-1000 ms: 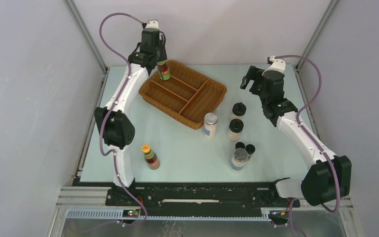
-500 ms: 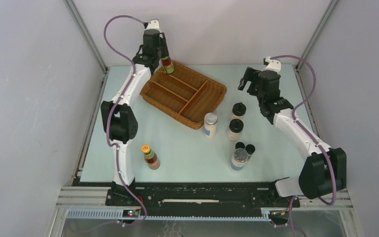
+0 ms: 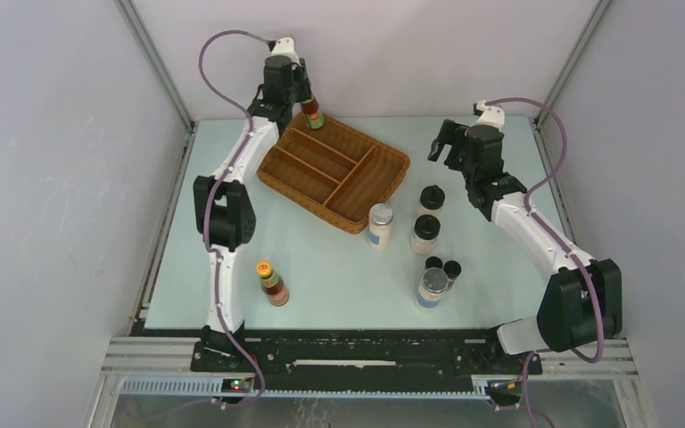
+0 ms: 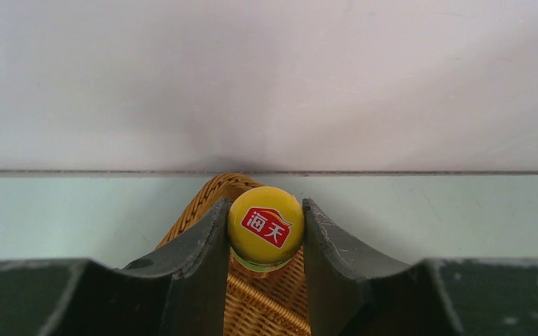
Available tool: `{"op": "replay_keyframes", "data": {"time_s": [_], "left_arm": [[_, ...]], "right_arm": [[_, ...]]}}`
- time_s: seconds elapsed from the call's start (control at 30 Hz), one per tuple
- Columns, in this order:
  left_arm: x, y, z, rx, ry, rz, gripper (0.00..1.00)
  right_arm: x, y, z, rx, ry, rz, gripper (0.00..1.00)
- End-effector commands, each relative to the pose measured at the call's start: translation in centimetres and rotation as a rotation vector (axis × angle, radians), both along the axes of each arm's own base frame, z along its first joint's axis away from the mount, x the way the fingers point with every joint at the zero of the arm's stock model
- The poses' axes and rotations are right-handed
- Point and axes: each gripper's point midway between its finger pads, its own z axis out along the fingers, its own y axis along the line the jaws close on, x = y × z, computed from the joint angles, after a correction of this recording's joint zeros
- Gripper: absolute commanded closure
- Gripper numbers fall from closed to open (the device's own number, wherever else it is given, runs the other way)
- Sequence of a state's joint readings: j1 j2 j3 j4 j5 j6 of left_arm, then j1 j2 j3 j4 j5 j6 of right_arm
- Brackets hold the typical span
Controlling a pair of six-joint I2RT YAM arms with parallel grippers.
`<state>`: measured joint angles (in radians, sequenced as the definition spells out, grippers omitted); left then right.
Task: Organize the condiment bottles
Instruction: Place the bottle in the storage box.
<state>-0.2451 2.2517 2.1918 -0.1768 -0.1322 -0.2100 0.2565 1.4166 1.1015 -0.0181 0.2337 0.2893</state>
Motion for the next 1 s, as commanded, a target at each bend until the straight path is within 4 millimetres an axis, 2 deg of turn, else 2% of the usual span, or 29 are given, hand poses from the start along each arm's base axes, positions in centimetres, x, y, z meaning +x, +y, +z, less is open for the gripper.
{"op": "replay_keyframes", "data": {"time_s": [0.0, 0.1, 0.53, 0.97], "left_arm": [[0.6, -0.4, 12.3, -0.098, -0.338, -0.037, 1.00], [0.8, -0.3, 12.1, -0.097, -0.340, -0.044, 1.00], [2.9, 0.3, 8.8, -0.096, -0.317, -0.066, 1.00], [3.9, 0.1, 5.7, -0.069, -0.273, -0.080, 1.00]], "right_arm": [[1.0, -0.1, 3.0, -0.001, -0.076, -0.001, 0.00], [1.0, -0.1, 2.8, -0.003, -0.072, -0.004, 0.00], [1.8, 0.2, 2.4, -0.002, -0.077, 0.003, 0.00], [2.7, 0.9, 0.9, 0.018, -0.050, 0.014, 0.00]]}}
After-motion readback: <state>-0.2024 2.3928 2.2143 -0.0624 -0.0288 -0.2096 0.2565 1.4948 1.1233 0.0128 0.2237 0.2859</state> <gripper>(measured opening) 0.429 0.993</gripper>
